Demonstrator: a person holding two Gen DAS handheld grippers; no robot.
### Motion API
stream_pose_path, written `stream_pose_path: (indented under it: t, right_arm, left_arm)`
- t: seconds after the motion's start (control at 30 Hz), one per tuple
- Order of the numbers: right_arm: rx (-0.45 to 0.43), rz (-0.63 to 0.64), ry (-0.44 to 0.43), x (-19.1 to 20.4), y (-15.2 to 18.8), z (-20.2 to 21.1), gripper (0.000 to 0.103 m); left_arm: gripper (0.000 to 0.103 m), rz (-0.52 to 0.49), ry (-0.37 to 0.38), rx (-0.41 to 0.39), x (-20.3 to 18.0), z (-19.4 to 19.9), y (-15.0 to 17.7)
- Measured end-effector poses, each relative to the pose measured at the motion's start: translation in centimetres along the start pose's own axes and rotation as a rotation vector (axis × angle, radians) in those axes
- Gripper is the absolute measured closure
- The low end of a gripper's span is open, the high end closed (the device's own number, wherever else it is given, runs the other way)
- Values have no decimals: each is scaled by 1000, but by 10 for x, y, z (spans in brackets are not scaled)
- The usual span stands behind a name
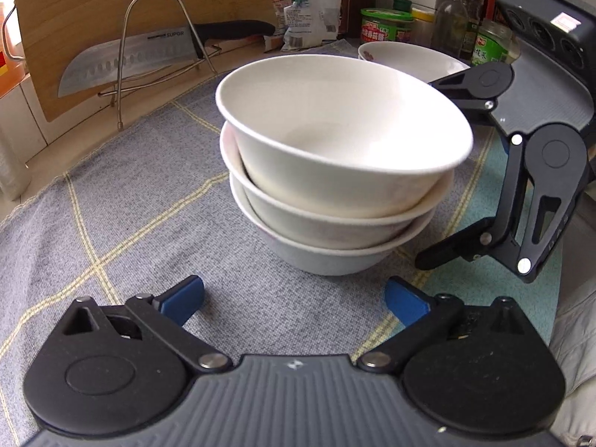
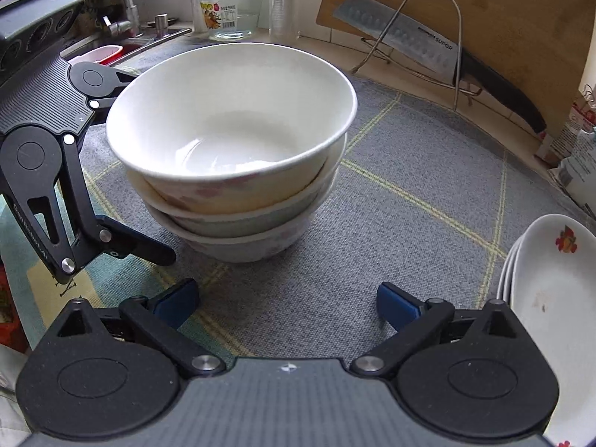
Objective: Organize plates and bowls
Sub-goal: 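Close the left tool and right tool on opposite sides of the white bowl stack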
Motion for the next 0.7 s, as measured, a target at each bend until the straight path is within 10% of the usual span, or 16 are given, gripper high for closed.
stream_pose_path:
  t: [0.7]
  right_arm:
    - [25, -31, 17, -2, -9, -8, 0]
  left_arm:
    - [0, -191, 161, -21, 4, -11, -17]
Point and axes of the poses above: each gripper's, at about its wrist camera, not at the fingertips, and z roughly against the way its jaws point, x to its left, y to its underside, the point moved 7 cm from there along -z, roughly the way its jaws point, and after that the axes turned 4 degrees about z, right-handed, at the moved point
